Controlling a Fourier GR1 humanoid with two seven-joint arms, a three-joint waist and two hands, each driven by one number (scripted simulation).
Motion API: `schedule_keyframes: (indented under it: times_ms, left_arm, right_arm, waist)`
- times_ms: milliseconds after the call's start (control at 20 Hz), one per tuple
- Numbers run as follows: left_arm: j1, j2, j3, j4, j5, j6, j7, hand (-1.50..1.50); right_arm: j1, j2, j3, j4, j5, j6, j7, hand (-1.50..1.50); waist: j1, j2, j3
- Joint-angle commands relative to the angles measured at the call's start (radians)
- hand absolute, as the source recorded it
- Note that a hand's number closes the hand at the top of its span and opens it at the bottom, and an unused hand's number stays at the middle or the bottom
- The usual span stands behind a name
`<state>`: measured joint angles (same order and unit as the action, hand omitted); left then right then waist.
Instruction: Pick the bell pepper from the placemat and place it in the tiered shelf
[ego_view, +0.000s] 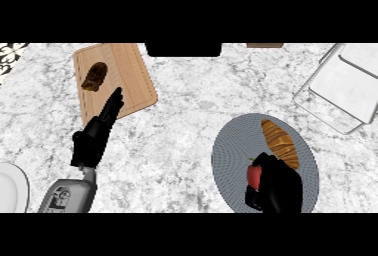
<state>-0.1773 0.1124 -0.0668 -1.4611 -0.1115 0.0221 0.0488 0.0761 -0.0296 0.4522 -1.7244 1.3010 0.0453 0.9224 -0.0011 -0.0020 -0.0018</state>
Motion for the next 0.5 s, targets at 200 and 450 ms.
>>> schedule_keyframes:
  times_ms: [200,450]
  left_arm:
    - [-0.039,-0.011,0.033,0.042,-0.009,-0.017,-0.004,0.0]
    - [0.013,0.0,0.025,0.01,0.0,-0.02,-0.024,0.0]
  right_arm:
    - [0.005,0.001,0.008,-0.008,0.039,-0.052,-0.031,1.5]
    - [0.127,-0.276,0.127,-0.129,-0.234,0.055,-0.497,1.5]
  waist:
    - [-0.001,0.002,0.002]
    - [0.006,-0.003,0.006]
